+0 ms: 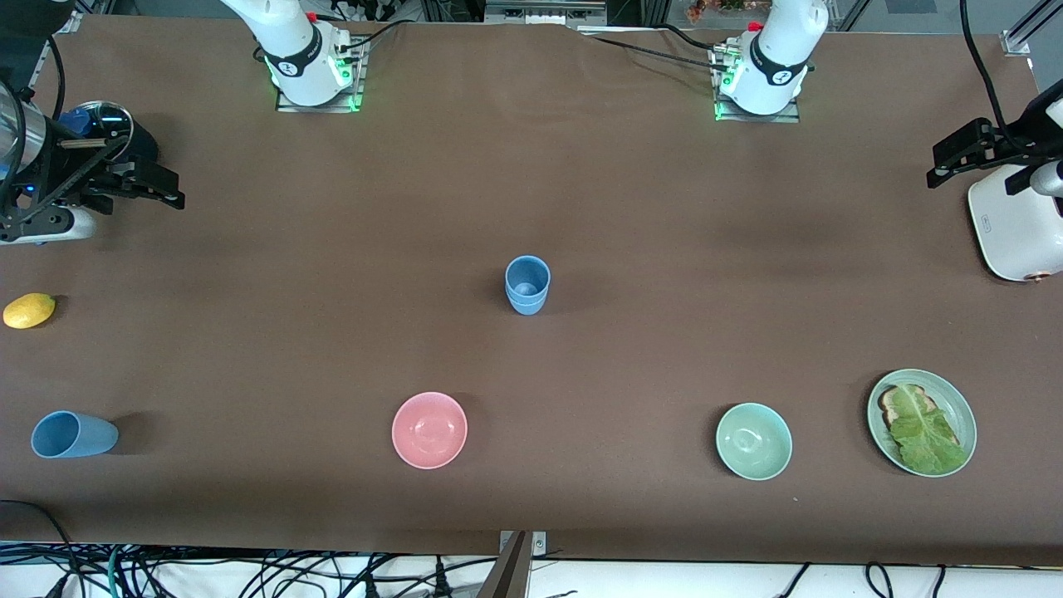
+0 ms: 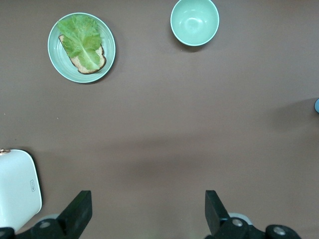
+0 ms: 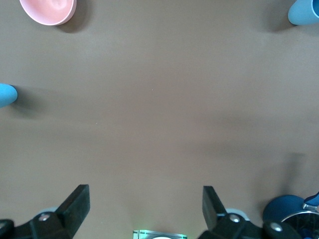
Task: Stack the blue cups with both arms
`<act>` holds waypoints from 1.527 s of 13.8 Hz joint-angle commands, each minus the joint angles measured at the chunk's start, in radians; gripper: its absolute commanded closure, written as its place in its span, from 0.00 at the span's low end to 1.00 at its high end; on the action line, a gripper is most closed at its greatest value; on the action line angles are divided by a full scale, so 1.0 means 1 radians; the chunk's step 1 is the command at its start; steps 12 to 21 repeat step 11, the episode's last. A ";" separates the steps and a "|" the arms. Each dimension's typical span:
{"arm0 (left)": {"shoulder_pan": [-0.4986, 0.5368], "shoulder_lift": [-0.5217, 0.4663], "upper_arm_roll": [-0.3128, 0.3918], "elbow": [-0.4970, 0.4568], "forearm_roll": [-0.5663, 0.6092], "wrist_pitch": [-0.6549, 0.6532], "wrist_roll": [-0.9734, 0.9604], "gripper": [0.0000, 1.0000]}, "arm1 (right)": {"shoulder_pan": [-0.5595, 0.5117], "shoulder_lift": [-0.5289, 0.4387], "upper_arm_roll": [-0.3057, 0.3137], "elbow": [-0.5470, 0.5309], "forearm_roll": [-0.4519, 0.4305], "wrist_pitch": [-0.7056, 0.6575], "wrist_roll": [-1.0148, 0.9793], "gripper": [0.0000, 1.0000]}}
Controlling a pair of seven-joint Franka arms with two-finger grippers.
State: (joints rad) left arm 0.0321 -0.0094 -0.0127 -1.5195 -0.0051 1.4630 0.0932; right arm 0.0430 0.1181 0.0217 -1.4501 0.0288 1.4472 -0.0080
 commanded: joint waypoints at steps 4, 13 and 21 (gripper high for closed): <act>-0.006 -0.026 0.003 -0.024 -0.003 -0.001 0.017 0.00 | -0.017 -0.012 -0.006 0.011 -0.009 -0.011 -0.007 0.00; -0.006 -0.023 0.003 -0.022 -0.003 -0.001 0.017 0.00 | -0.014 -0.012 -0.016 0.011 -0.012 -0.002 -0.001 0.00; -0.006 -0.023 0.003 -0.022 -0.003 -0.001 0.017 0.00 | -0.014 -0.012 -0.016 0.011 -0.012 -0.002 -0.001 0.00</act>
